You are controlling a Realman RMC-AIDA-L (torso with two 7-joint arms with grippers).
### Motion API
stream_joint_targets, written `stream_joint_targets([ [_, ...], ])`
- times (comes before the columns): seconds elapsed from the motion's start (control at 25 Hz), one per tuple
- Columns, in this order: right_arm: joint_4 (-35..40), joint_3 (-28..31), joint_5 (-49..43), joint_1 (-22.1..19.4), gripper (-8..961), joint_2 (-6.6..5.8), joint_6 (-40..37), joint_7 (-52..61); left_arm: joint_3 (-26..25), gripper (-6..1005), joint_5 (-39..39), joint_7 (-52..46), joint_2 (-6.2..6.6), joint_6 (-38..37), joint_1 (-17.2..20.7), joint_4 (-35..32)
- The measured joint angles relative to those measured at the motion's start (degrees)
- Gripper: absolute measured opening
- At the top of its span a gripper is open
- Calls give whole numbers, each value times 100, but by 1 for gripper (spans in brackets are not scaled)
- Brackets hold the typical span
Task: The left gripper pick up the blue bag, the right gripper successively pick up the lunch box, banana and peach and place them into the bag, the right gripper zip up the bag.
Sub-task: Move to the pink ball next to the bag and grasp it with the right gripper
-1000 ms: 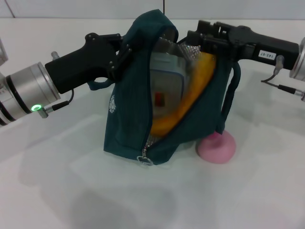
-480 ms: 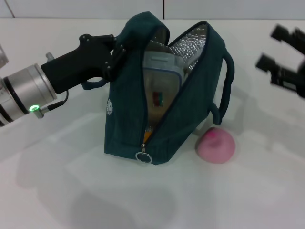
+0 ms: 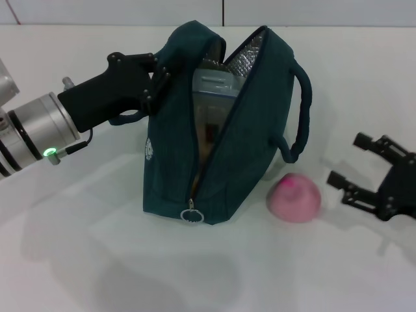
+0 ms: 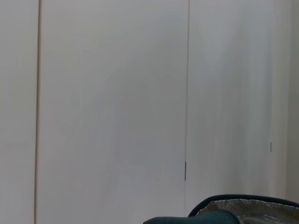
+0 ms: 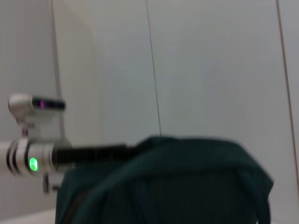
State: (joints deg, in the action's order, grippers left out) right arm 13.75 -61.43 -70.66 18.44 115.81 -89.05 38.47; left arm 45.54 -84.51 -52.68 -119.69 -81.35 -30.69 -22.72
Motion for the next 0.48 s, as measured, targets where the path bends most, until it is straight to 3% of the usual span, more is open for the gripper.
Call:
stream_joint_targets([
  [0.24,-1026,-76,-11,566,844,36,453,-758,6,40,0,3,-2,6,-4,4],
  [0.48,-1147,-310,-23,779,830,38,810,-743,1,40,4,25,-16,6,-19,22],
])
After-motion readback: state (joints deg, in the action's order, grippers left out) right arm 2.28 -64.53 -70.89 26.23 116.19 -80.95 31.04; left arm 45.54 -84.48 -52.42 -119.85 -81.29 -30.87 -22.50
